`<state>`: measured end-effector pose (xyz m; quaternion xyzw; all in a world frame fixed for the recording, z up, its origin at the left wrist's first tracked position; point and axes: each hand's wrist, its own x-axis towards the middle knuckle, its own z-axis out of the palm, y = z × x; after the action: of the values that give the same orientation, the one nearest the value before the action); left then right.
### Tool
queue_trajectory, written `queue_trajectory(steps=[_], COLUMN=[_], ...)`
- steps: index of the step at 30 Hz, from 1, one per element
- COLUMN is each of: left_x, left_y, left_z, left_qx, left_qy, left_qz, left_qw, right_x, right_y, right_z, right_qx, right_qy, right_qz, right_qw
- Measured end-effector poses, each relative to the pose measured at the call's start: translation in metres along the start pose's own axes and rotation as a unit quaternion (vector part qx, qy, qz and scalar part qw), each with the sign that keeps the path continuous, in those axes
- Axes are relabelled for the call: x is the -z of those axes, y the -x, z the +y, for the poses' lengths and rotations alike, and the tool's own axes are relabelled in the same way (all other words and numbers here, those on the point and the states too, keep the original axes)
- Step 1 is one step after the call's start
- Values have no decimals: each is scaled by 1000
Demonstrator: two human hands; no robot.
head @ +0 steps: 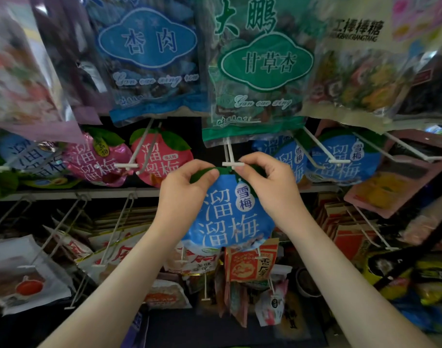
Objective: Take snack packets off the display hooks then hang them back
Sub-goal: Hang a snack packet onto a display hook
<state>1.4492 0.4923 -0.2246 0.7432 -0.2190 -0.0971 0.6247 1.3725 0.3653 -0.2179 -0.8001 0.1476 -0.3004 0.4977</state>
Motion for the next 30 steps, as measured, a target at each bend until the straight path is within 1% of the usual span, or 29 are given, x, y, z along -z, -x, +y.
queue_trajectory(steps=[4, 7, 12, 15, 17, 19, 20, 21, 23, 24, 25, 27, 28, 30], left_x=[2, 3, 3, 2, -1, -5, -8, -12, -19, -22, -25, -30, -33, -39], left_y=[-7, -11, -13, -20, -30, -43, -50, -56, -67, -70, -73, -78, -79, -76], left_z=[-4, -3, -9, -14, -21, -32, -40, -49, -64, -69, -71, -77, -79, -82], left_qx=[-27, -60, -100, -127, -177, -234, -260, -275, -277, -269, -257, -228, -215, -203], left_qy=[-23, -54, -92, -118, -183, -268, -319, -371, -457, -489, -513, -537, -538, -531], left_qz=[9, 7, 0, 28, 72, 112, 117, 113, 90, 76, 66, 34, 25, 22], left_qw=[999, 997, 991, 984, 964, 928, 904, 880, 841, 826, 816, 811, 815, 822], right_x=[-7, -8, -15, -26, -35, -44, -47, -49, -52, -55, -57, -62, -63, -54], right_y=[-4, -6, -9, -19, -32, -50, -57, -64, -75, -80, -84, -87, -85, -71], right_z=[-3, -1, 13, 22, 28, 31, 34, 37, 41, 44, 47, 50, 53, 60], right_qx=[12, 19, -8, -18, -34, -65, -81, -79, -45, -44, -49, -67, -56, 18], right_qy=[24, 15, 1, 9, -4, -55, -61, -41, 7, 25, 46, 90, 114, 189], right_qz=[3, 3, 27, 51, 76, 93, 98, 97, 83, 86, 91, 104, 110, 122], right_qw=[1000, 1000, 1000, 998, 996, 992, 990, 991, 996, 995, 994, 988, 986, 974])
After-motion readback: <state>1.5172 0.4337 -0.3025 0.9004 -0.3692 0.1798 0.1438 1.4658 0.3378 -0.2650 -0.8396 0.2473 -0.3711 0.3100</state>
